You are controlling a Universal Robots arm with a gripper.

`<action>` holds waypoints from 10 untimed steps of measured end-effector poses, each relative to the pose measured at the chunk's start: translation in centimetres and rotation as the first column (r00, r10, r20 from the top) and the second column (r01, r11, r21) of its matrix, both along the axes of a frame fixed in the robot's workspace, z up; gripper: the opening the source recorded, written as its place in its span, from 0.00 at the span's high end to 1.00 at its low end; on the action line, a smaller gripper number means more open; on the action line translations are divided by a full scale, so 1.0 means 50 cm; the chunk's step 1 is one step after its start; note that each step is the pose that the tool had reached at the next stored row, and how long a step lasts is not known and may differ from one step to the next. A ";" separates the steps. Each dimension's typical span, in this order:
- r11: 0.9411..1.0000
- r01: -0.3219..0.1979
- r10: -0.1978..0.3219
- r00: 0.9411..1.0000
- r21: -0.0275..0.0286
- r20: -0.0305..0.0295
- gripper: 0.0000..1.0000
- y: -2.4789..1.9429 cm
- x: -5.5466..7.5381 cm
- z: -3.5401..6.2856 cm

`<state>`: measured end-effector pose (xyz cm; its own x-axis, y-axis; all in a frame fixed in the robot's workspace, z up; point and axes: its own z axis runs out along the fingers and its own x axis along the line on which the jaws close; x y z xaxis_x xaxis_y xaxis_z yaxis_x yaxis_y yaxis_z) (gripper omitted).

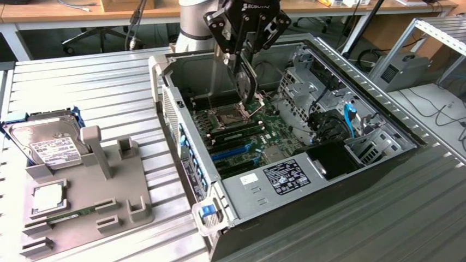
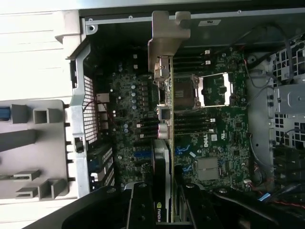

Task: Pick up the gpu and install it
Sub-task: 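Pick up the gpu and move the gpu toward the slot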

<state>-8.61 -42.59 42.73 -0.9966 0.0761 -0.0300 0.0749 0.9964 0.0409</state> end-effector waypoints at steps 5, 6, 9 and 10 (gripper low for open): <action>1.000 0.000 0.000 1.000 0.000 0.000 0.73 0.0047 0.017 0.000; 1.000 0.000 0.000 1.000 0.000 0.000 0.73 0.0058 0.020 0.000; 1.000 0.000 0.000 1.000 0.000 0.000 0.73 0.0087 0.032 0.000; 1.000 0.000 0.000 1.000 0.000 0.000 0.73 0.0097 0.036 0.000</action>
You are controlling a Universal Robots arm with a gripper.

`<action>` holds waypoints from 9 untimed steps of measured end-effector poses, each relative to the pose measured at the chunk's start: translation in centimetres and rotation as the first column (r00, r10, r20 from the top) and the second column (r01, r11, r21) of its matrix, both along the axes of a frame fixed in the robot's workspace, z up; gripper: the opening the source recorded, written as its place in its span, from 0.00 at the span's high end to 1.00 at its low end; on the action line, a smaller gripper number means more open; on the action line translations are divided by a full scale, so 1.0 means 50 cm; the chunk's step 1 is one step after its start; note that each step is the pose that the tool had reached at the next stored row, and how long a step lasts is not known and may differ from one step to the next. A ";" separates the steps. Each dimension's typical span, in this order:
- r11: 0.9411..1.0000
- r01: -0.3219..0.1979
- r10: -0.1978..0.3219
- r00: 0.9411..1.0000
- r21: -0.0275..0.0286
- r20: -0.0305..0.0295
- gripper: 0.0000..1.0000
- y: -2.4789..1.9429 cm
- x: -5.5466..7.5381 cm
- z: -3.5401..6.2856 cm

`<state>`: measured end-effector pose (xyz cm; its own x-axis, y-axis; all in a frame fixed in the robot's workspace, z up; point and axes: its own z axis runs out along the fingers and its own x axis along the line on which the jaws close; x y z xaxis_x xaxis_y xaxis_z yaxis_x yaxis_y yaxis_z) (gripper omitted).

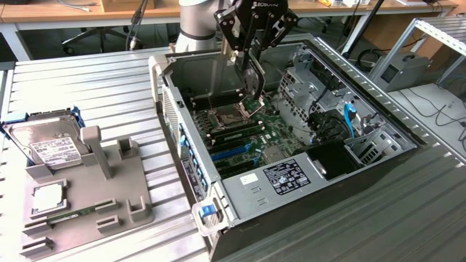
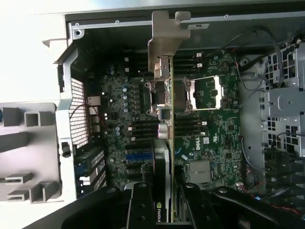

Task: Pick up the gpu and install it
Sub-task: 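Pick up the gpu and move the gpu toward the slot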

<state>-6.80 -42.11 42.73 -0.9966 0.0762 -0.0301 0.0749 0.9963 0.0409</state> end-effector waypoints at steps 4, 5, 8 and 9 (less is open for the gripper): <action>1.000 0.000 0.000 1.000 0.000 0.000 0.73 0.0043 0.016 0.000; 1.000 0.000 0.000 1.000 0.000 0.000 0.73 0.0051 0.019 0.000; 1.000 0.000 0.000 1.000 0.000 0.000 0.73 0.0076 0.028 0.000; 1.000 0.000 0.000 1.000 0.000 0.000 0.73 0.0084 0.030 0.000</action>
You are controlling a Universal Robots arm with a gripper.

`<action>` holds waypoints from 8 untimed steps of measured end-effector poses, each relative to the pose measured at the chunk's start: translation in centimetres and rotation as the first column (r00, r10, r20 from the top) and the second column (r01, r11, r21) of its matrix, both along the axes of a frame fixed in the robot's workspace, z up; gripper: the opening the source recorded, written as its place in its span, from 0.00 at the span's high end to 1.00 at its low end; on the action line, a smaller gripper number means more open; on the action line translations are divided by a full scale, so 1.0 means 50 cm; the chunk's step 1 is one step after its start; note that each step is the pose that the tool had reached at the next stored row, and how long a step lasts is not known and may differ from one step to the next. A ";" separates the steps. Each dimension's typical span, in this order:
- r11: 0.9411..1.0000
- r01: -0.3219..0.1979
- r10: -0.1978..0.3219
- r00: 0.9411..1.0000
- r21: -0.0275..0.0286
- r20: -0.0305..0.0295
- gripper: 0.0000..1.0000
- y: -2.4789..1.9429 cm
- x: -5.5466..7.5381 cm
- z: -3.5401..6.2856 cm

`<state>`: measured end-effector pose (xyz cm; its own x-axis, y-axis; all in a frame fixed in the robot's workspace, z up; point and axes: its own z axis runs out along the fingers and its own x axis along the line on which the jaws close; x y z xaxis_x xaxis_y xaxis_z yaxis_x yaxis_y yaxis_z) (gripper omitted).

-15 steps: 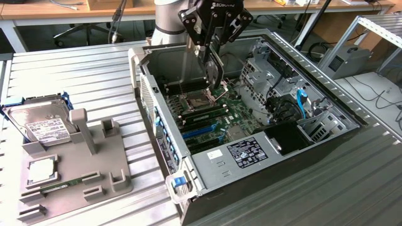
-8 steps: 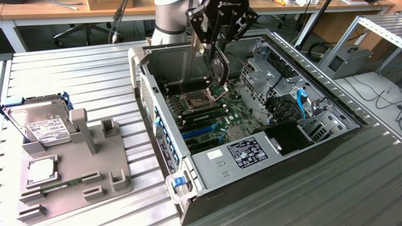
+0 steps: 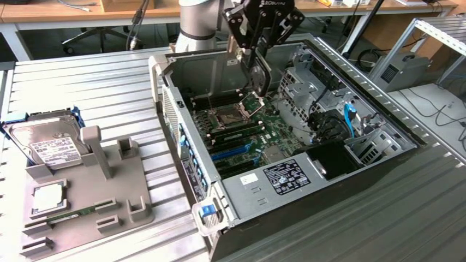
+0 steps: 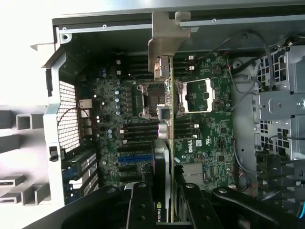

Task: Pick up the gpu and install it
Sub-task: 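Pick up the gpu and move the gpu toward the slot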

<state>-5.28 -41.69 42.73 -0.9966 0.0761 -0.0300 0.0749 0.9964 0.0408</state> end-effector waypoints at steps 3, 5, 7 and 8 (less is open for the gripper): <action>1.000 0.000 0.000 1.000 0.000 0.000 0.73 0.0026 0.007 0.000; 1.000 0.000 0.000 1.000 0.000 0.000 0.73 0.0043 0.011 0.000; 1.000 0.000 0.000 1.000 0.000 0.000 0.73 0.0065 0.016 0.000; 1.000 0.000 0.000 1.000 0.000 0.000 0.73 0.0077 0.020 0.000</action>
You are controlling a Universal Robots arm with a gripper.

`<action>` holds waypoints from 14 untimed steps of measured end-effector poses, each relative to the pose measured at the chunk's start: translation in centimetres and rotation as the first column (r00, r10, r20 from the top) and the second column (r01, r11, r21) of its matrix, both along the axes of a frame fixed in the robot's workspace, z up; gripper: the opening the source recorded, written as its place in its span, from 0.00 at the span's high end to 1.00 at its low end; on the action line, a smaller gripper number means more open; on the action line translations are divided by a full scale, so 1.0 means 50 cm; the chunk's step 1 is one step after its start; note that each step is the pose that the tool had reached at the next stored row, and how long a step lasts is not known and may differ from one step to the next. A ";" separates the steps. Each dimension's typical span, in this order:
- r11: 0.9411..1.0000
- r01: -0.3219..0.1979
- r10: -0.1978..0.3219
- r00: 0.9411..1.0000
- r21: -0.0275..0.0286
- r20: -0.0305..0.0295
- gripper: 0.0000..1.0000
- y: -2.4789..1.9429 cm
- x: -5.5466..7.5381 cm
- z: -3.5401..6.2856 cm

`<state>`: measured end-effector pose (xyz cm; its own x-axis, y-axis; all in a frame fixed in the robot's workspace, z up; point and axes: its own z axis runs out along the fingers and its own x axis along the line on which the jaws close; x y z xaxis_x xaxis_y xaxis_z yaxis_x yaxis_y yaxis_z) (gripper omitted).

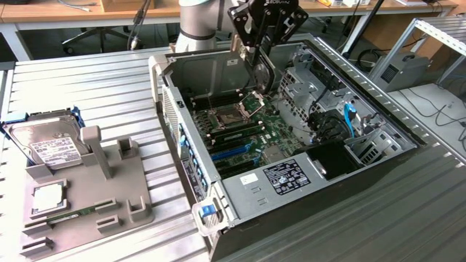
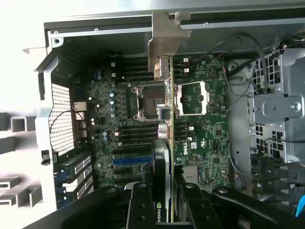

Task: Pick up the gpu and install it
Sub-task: 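Pick up the gpu and move the gpu toward the slot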

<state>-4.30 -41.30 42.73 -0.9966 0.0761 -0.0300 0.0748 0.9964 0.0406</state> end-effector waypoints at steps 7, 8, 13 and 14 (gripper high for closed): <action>1.000 0.000 0.000 1.000 0.000 0.000 0.73 0.0057 0.028 0.000; 1.000 0.000 0.000 1.000 0.000 0.000 0.73 0.0065 0.030 0.000; 1.000 0.000 0.000 1.000 0.000 0.000 0.73 0.0110 0.041 0.000; 1.000 0.000 0.000 1.000 0.000 0.000 0.73 0.0119 0.042 0.000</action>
<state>-2.18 -40.71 42.73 -0.9966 0.0761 -0.0301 0.0749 0.9964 0.0406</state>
